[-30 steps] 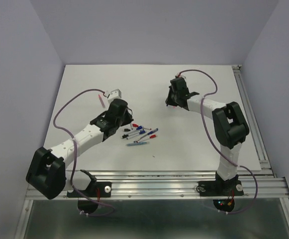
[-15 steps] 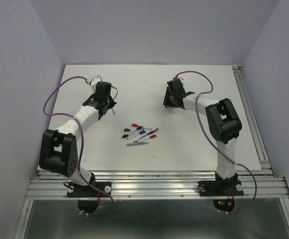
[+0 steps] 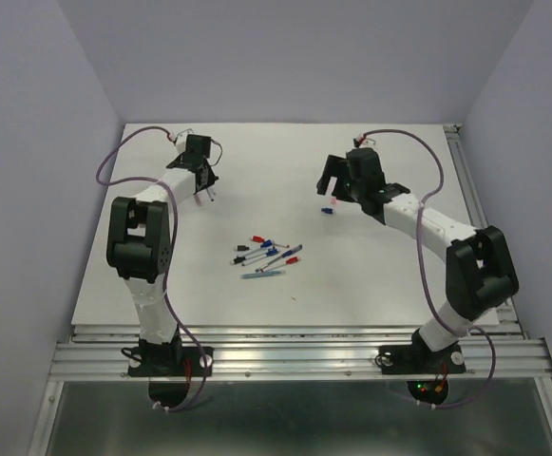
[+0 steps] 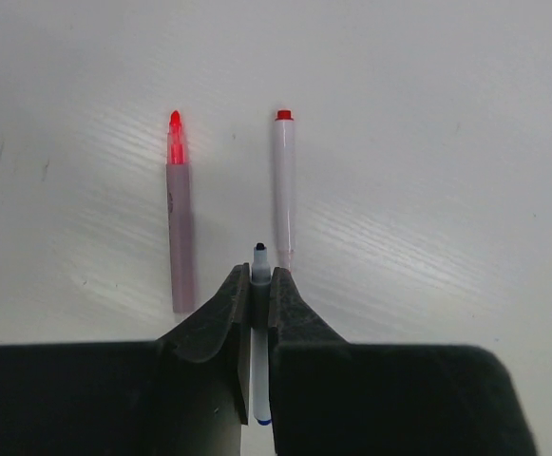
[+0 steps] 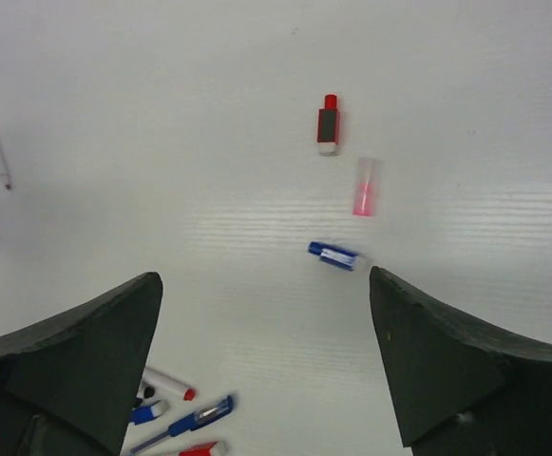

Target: Open the pen caps

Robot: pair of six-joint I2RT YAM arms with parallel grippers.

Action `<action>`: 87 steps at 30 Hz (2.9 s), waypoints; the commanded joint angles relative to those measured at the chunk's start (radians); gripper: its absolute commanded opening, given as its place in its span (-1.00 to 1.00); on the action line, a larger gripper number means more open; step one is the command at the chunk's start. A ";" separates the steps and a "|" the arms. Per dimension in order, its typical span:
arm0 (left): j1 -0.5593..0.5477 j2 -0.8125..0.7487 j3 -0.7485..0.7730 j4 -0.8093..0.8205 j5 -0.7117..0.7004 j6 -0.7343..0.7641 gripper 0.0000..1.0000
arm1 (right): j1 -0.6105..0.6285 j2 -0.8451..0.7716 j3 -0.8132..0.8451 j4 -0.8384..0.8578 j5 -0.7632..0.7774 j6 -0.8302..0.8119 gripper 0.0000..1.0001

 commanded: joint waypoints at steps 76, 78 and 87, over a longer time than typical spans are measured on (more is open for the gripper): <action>-0.628 -0.631 -0.783 0.073 0.066 -0.139 0.98 | 0.004 -0.734 -0.738 0.191 -0.342 0.171 1.00; -0.630 -0.622 -0.786 0.081 0.071 -0.139 0.98 | 0.004 -0.734 -0.739 0.192 -0.342 0.171 1.00; -0.659 -0.626 -0.814 0.081 0.102 -0.165 0.98 | 0.004 -0.737 -0.747 0.191 -0.336 0.175 1.00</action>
